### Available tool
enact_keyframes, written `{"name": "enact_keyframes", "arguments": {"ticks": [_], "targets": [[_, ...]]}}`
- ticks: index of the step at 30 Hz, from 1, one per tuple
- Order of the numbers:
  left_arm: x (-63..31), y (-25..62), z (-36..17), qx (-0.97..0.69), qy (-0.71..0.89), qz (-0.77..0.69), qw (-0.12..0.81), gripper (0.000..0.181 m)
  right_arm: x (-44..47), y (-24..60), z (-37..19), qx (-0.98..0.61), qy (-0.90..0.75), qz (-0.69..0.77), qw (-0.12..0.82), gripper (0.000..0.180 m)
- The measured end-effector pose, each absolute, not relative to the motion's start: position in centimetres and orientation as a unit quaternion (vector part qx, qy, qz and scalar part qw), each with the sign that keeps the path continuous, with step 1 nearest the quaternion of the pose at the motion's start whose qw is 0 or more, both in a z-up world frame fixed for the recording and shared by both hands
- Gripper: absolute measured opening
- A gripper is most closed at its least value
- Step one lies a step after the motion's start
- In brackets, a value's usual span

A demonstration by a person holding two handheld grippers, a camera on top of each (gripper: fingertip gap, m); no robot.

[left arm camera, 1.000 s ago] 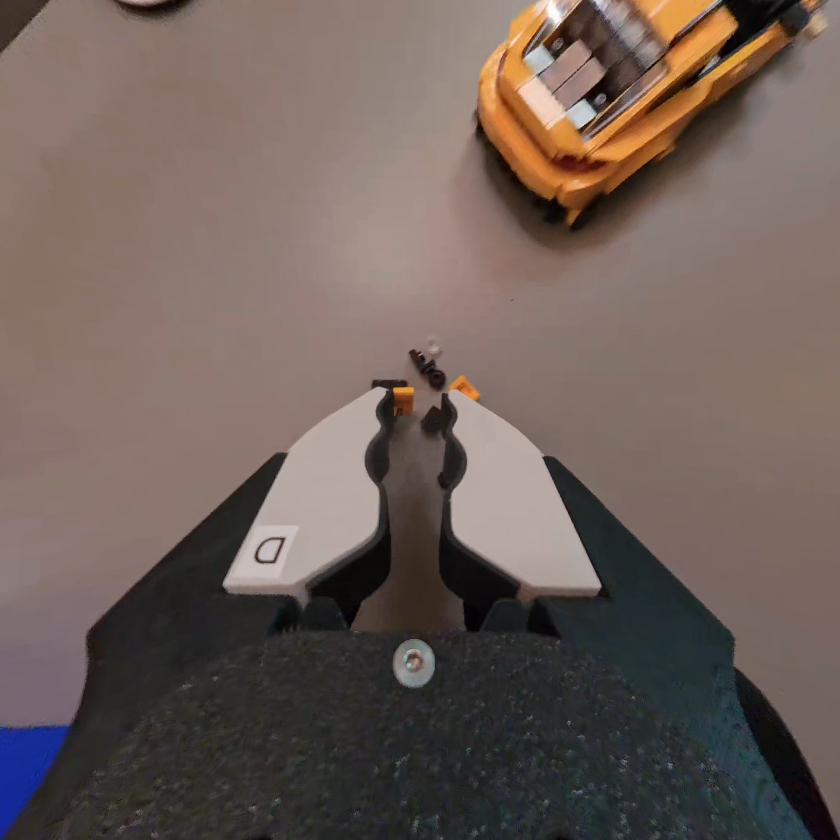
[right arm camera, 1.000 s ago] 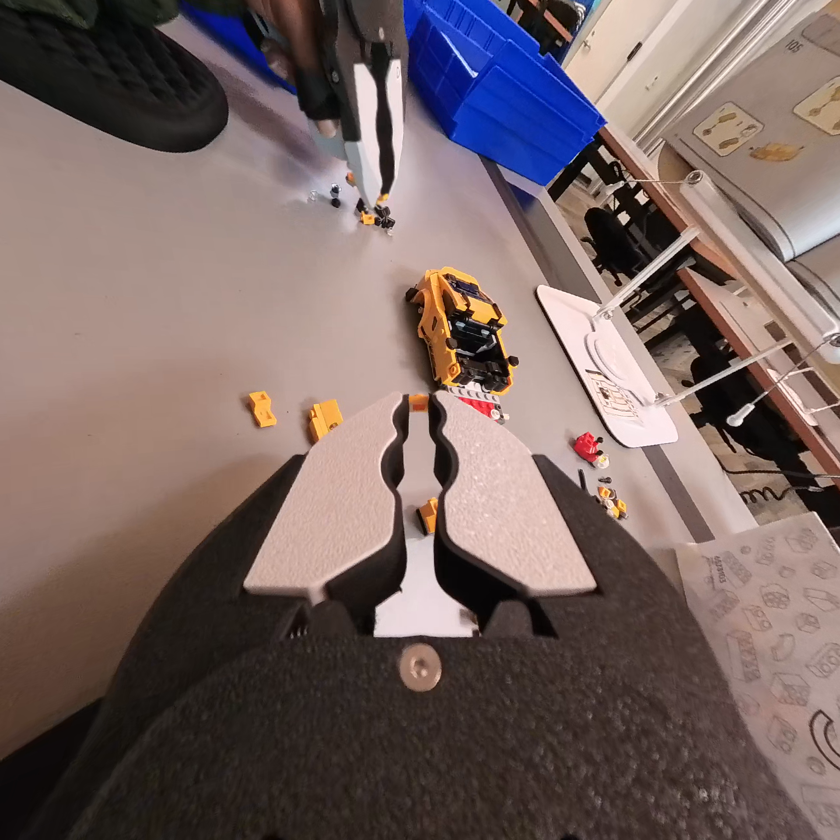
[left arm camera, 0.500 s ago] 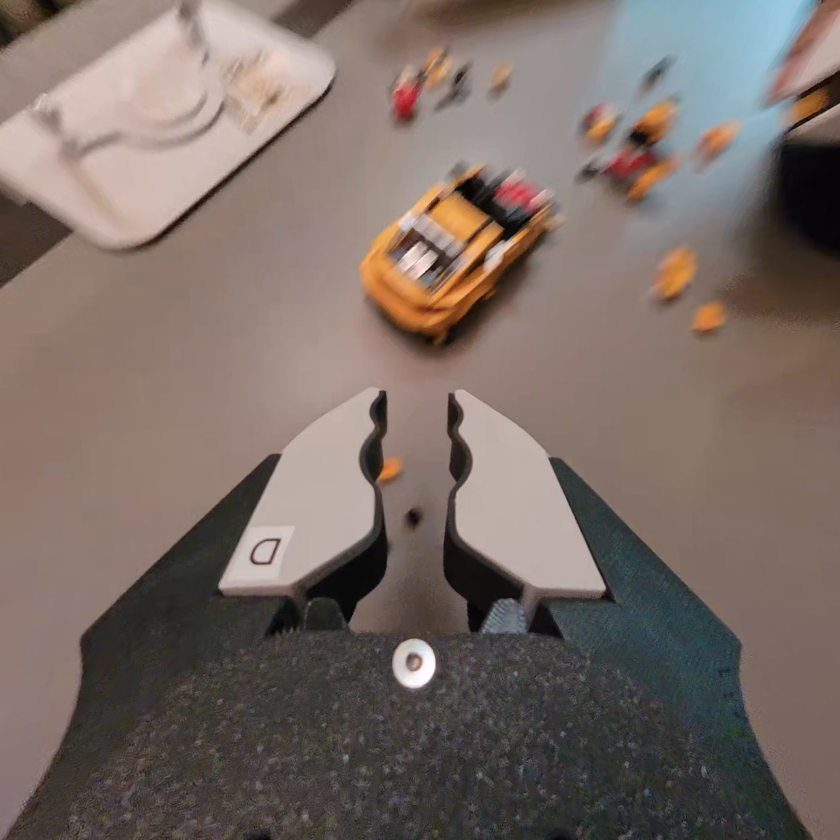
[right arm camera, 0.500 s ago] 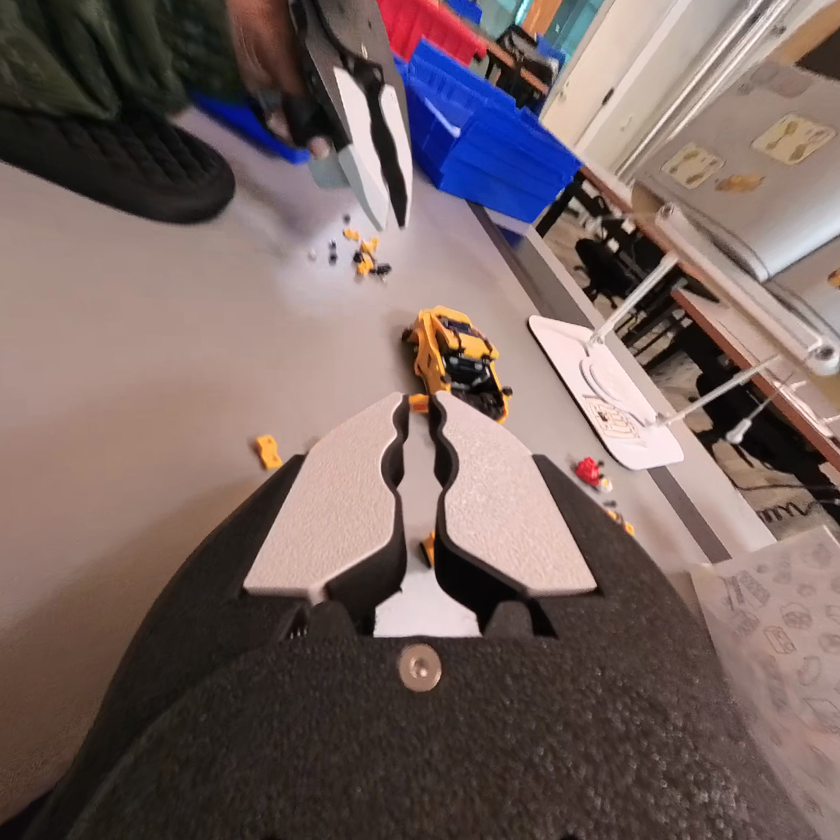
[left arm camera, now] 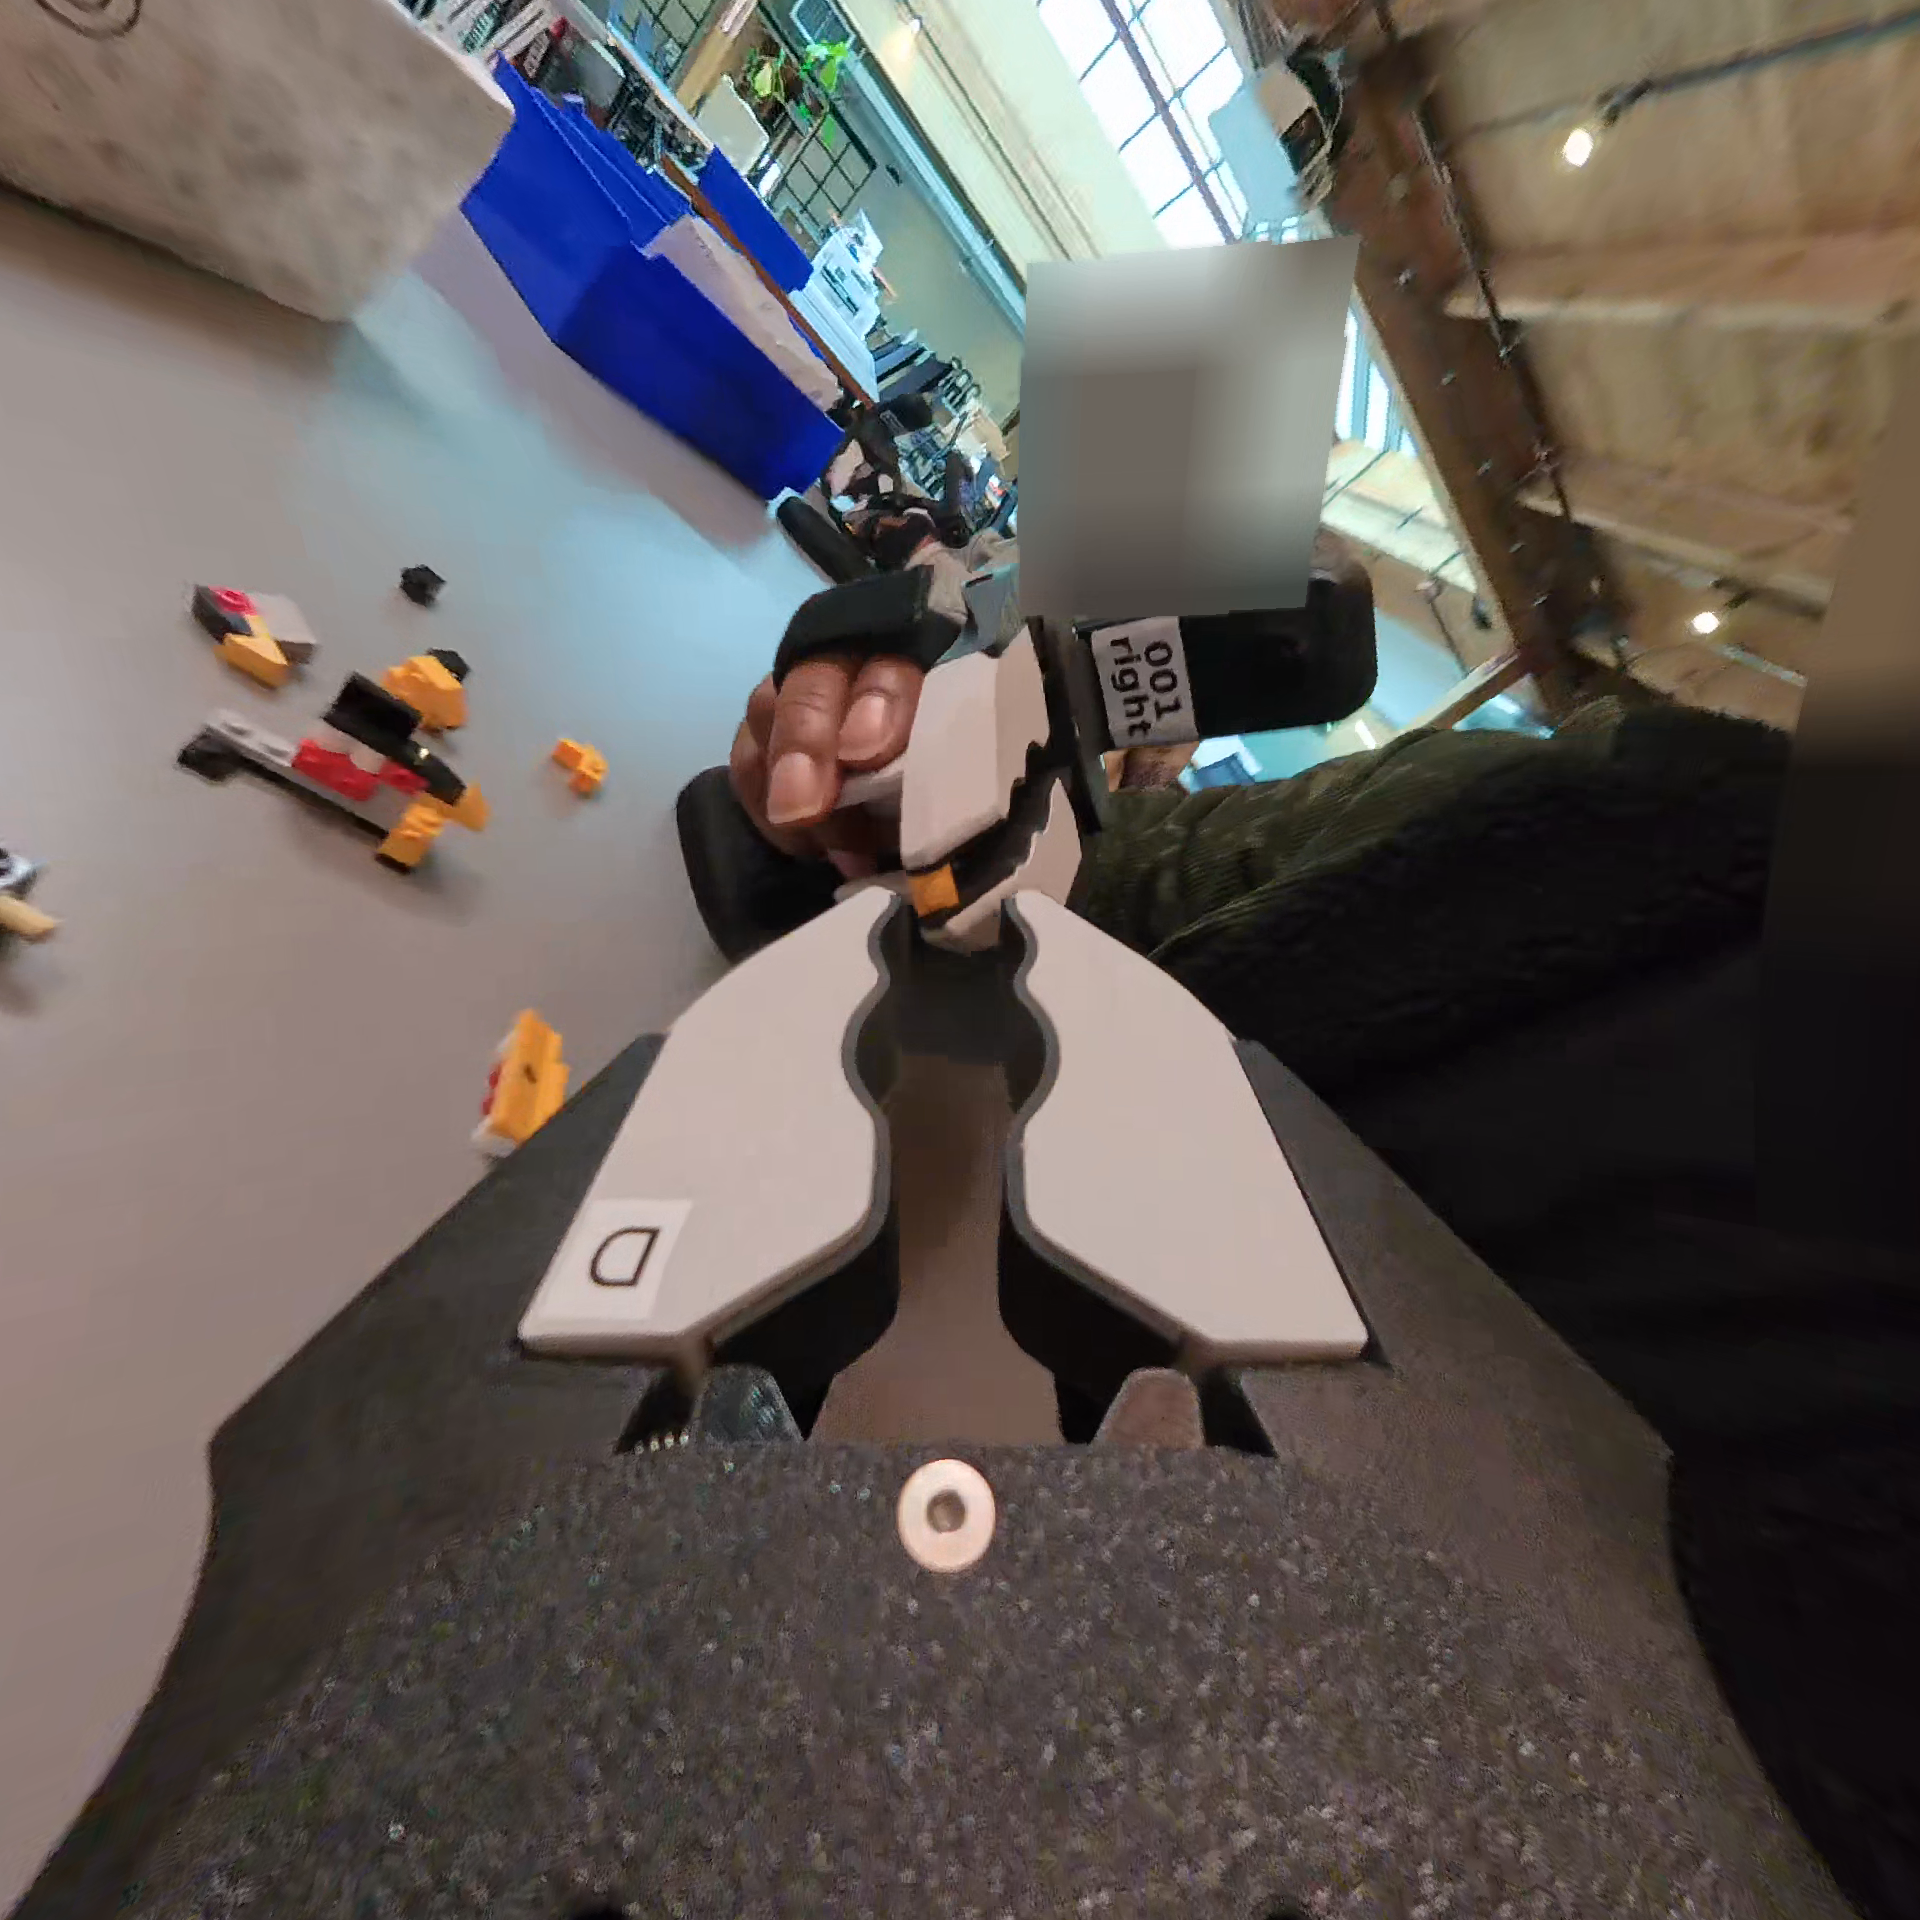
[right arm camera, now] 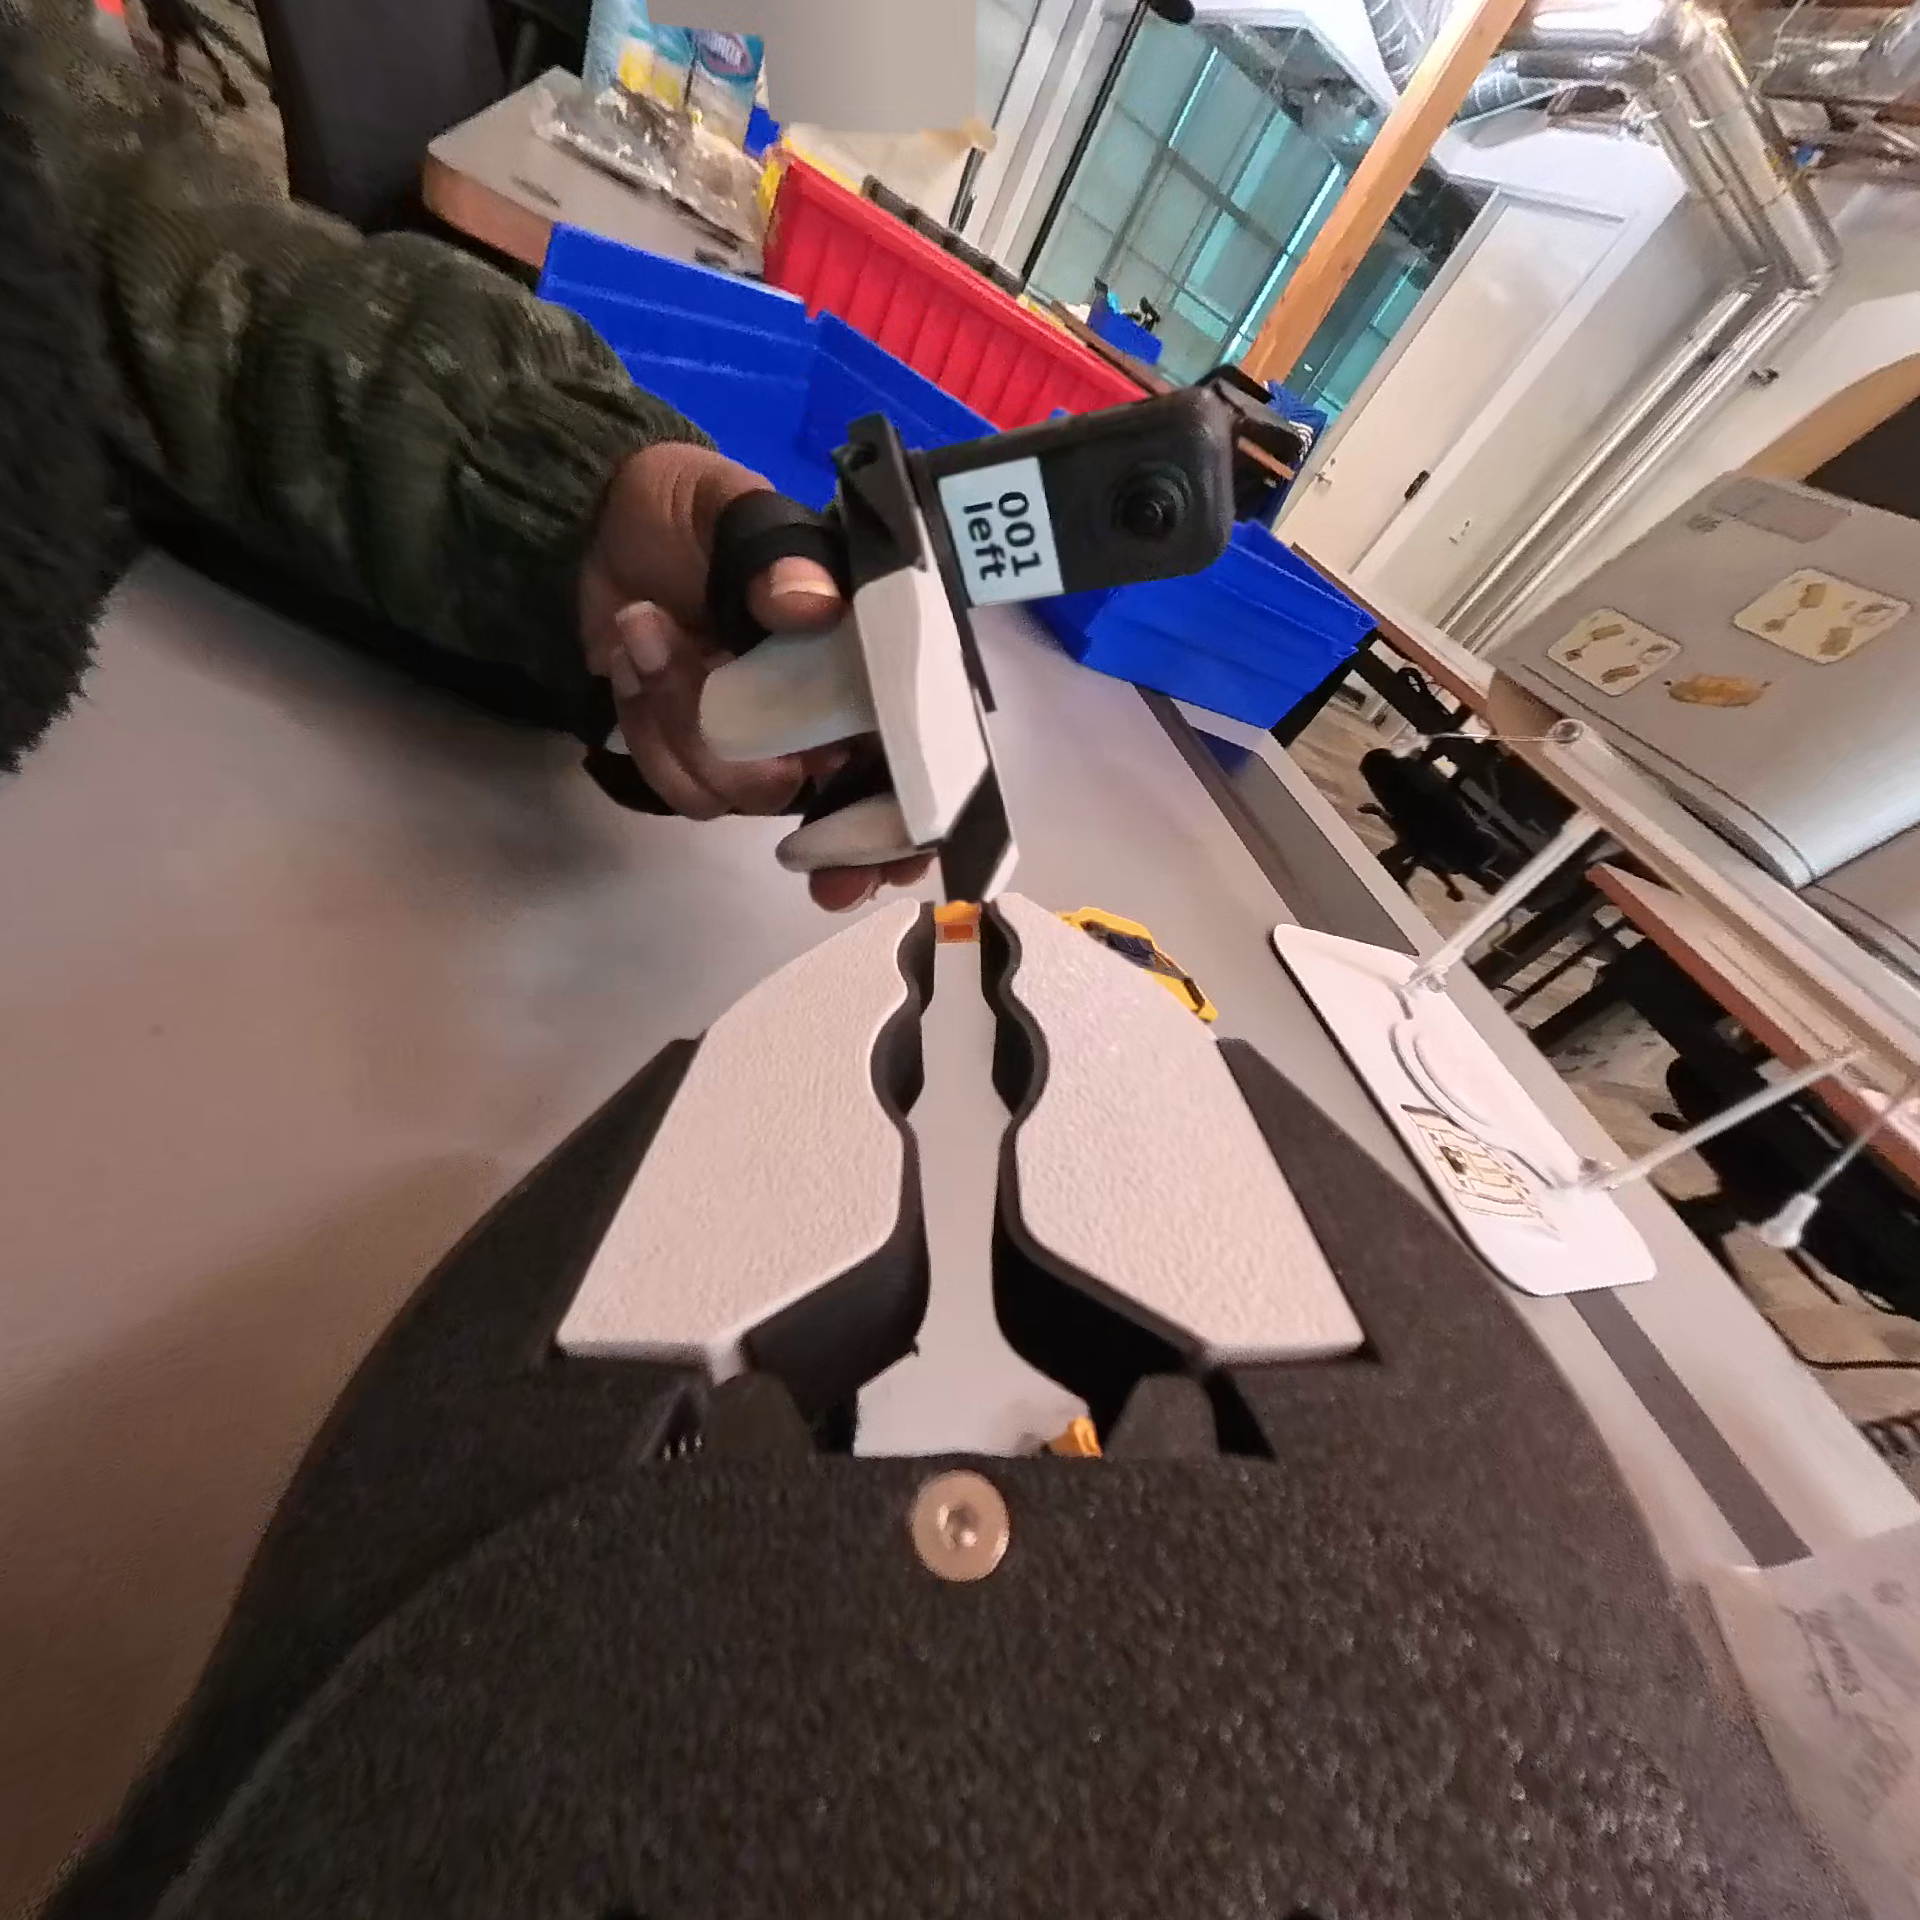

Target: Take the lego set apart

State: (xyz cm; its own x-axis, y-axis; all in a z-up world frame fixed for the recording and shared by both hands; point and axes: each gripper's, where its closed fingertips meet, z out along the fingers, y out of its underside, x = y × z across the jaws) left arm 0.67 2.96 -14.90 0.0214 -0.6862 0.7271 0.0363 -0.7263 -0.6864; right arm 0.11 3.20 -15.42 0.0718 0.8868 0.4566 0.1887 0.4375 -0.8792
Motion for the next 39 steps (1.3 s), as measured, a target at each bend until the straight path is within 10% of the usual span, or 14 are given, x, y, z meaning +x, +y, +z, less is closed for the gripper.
{"name": "enact_keyframes", "arguments": {"ticks": [14,28,39], "targets": [[0.3,3.5,-16.5,-0.702,0.251,-0.61,0.267,0.007,0.0,3.5,-16.7,-0.433,-0.642,0.232,0.588,0.008],[-35.0,2.0,-15.7,-0.933,0.095,0.019,0.348,0.008,1.3,6.0,-18.2,-0.501,-0.626,0.229,0.552,0.008],[-39.7,2.0,-22.6,-0.961,0.038,-0.046,0.271,0.025,1.3,6.5,-18.8,-0.518,-0.625,0.218,0.541,0.007]]}}
